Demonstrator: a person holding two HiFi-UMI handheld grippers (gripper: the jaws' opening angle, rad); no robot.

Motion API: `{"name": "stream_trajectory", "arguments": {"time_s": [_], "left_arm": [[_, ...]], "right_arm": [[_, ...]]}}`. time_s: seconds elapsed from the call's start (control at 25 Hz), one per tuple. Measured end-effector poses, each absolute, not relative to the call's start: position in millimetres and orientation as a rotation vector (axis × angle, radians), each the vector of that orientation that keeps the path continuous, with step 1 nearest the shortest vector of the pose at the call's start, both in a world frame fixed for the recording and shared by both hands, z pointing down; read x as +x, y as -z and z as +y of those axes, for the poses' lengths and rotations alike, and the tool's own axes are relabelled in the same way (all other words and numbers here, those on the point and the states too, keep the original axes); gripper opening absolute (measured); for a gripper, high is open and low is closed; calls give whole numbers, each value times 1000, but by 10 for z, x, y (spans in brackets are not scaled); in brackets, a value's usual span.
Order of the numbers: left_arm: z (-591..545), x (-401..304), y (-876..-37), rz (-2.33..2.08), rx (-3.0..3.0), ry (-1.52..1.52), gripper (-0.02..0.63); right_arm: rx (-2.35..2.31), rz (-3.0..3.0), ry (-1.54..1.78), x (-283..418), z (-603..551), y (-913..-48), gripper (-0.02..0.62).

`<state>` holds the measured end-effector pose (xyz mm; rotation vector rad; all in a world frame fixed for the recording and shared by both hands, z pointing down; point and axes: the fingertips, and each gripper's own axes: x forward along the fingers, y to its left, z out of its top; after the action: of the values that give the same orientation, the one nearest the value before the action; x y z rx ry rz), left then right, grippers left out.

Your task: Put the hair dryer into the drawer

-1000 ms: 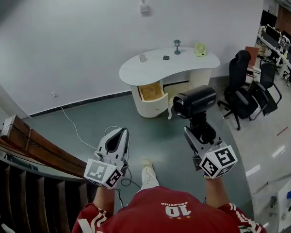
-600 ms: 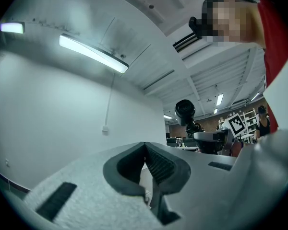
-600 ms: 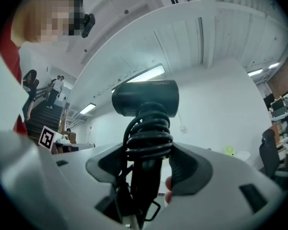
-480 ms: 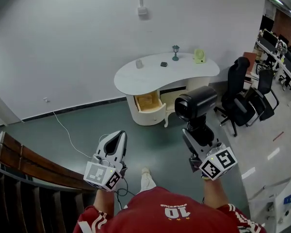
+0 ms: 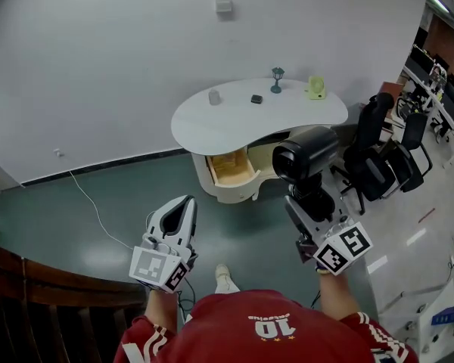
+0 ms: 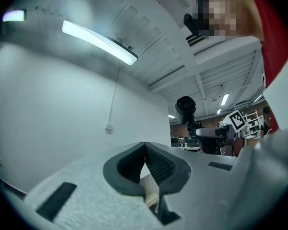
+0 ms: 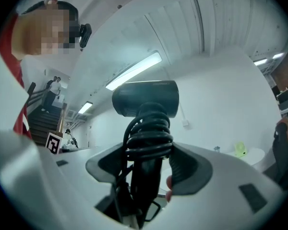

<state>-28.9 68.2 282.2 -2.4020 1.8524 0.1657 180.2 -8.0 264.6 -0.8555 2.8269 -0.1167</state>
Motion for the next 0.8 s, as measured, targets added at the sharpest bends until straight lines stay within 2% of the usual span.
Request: {"name": "stream_trajectory", "arguments": {"time_s": [0.36, 0.8], "left_arm": [[-71, -926, -2825, 1827, -2448, -134, 3], [-746, -1491, -2980, 1787, -2534, -147, 3]], "right_arm": [[-888, 2825, 147, 1099, -842, -2621, 284], [-1031, 2852, 159, 641, -1434, -2807, 282]]}}
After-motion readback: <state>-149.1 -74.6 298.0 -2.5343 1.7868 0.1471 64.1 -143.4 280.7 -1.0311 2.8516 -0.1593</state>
